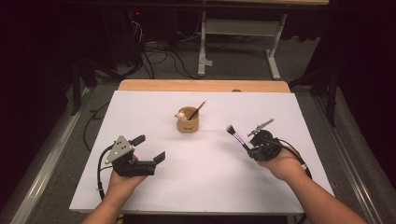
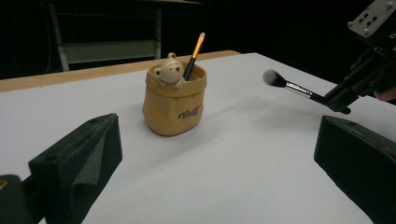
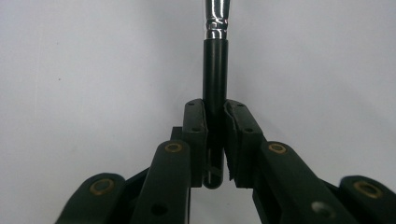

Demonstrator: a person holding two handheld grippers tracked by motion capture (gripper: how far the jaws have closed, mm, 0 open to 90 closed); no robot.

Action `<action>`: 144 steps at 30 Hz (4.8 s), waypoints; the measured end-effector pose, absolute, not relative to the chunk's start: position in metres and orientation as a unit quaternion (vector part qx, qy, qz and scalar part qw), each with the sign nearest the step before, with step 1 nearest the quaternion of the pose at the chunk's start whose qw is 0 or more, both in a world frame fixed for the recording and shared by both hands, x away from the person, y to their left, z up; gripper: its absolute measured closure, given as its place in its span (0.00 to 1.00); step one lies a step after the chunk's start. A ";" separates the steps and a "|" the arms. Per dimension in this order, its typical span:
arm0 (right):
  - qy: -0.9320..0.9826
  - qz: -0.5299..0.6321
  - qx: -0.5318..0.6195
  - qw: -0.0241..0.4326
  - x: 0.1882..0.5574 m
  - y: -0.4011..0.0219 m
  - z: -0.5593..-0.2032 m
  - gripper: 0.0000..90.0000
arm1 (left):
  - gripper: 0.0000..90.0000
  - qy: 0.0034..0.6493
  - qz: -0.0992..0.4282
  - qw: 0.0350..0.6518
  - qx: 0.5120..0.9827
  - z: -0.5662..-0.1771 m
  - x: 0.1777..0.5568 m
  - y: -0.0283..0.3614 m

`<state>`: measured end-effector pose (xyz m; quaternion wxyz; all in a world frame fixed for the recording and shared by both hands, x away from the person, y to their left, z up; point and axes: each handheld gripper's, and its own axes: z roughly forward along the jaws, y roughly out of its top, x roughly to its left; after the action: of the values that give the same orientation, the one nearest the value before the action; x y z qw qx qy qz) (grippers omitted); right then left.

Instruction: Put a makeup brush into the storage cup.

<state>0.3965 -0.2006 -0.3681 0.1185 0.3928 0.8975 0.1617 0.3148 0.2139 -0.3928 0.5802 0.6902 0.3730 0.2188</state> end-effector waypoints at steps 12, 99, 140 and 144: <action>0.876 0.210 0.415 0.131 0.390 -0.215 -0.375 0.91 | 0.02 0.373 0.217 0.576 0.694 -0.394 0.316 0.213; 0.757 0.454 0.416 0.219 0.361 -0.228 -0.422 0.91 | 0.02 0.386 0.206 0.563 0.701 -0.409 0.323 0.207; 0.757 0.502 0.350 0.230 0.343 -0.208 -0.421 0.91 | 0.02 0.375 0.191 0.556 0.717 -0.414 0.323 0.191; 0.759 0.503 0.343 0.230 0.341 -0.203 -0.422 0.91 | 0.02 0.373 0.191 0.555 0.718 -0.414 0.323 0.189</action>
<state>0.3411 -0.2032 -0.4217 0.2298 0.3431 0.7595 0.5027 0.3232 0.1889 -0.4143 0.5555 0.7183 0.3728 0.1909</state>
